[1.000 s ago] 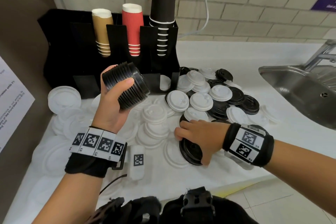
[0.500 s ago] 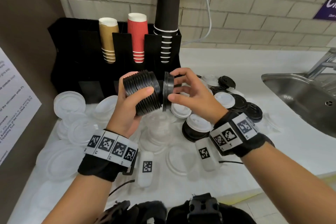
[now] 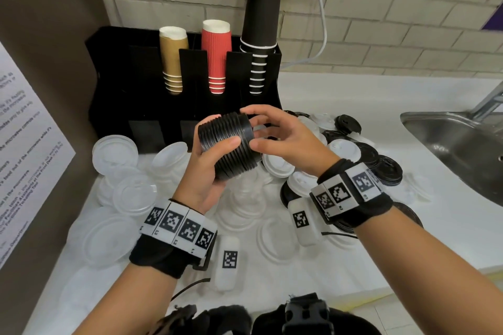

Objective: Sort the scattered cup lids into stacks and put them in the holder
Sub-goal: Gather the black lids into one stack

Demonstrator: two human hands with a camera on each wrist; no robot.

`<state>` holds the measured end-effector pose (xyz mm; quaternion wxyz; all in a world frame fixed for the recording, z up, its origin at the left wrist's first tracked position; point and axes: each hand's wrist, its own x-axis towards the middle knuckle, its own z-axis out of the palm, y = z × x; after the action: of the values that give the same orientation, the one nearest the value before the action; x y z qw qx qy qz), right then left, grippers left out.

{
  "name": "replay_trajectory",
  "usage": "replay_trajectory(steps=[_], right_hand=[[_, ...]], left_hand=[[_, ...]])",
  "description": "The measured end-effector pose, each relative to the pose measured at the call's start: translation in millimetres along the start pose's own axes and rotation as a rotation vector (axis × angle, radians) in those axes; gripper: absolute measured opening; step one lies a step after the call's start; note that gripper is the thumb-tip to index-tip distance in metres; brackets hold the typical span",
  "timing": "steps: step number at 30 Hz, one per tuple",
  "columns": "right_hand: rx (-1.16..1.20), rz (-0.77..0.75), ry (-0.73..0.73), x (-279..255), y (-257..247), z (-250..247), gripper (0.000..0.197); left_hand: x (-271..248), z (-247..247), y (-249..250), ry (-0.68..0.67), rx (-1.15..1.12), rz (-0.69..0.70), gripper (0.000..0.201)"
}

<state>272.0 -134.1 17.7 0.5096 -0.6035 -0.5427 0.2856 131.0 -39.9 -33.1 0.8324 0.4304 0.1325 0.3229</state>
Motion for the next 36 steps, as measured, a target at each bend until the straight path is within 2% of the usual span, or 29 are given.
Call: replay_trajectory(steps=[4,9,11,13,15,16,18,19,20,23,25,28,31,33,36], right_hand=[[-0.144,0.033,0.067,2,-5,-6,0.042],[-0.360,-0.016,0.128,10,-14,-8,0.035],[-0.460,-0.012,0.097,13,-15,-8,0.034],[-0.514,-0.025,-0.012,14,-16,-6,0.029],[-0.472,-0.079,-0.083,15,-16,-9,0.024],[-0.398,-0.077,-0.065,16,-14,-13,0.023],[-0.326,0.021,0.004,20,-8,-25,0.022],[-0.408,0.101,-0.001,23,-2,-31,0.020],[-0.581,0.203,-0.063,25,5,-36,0.023],[-1.054,0.539,-0.381,30,29,-40,0.066],[-1.176,0.604,-0.435,37,40,-36,0.083],[-1.319,0.627,-0.479,47,49,-29,0.088],[-1.254,0.613,-0.508,53,48,-32,0.078],[-1.091,0.515,-0.476,60,41,-36,0.072],[-0.784,0.431,-0.431,72,27,-36,0.080]], left_hand=[[7,3,-4,0.051,-0.046,-0.095,0.086],[5,7,-2,0.012,-0.005,-0.154,0.064],[3,5,-1,-0.013,-0.020,-0.154,0.059],[2,4,0,0.027,-0.039,-0.130,0.061],[2,0,0,0.103,-0.072,-0.112,0.070],[2,-3,0,0.108,-0.075,-0.099,0.071],[1,-7,2,0.094,-0.073,-0.074,0.066],[1,-9,4,0.092,-0.074,-0.067,0.063],[2,-12,6,0.090,-0.078,-0.061,0.059],[3,-16,9,0.085,-0.100,-0.060,0.047],[2,-17,13,0.097,-0.110,-0.068,0.041],[1,-18,17,0.116,-0.114,-0.048,0.043],[0,-18,21,0.149,-0.146,-0.013,0.050],[0,-17,24,0.164,-0.151,0.005,0.062],[0,-16,27,0.157,-0.150,0.031,0.071]])
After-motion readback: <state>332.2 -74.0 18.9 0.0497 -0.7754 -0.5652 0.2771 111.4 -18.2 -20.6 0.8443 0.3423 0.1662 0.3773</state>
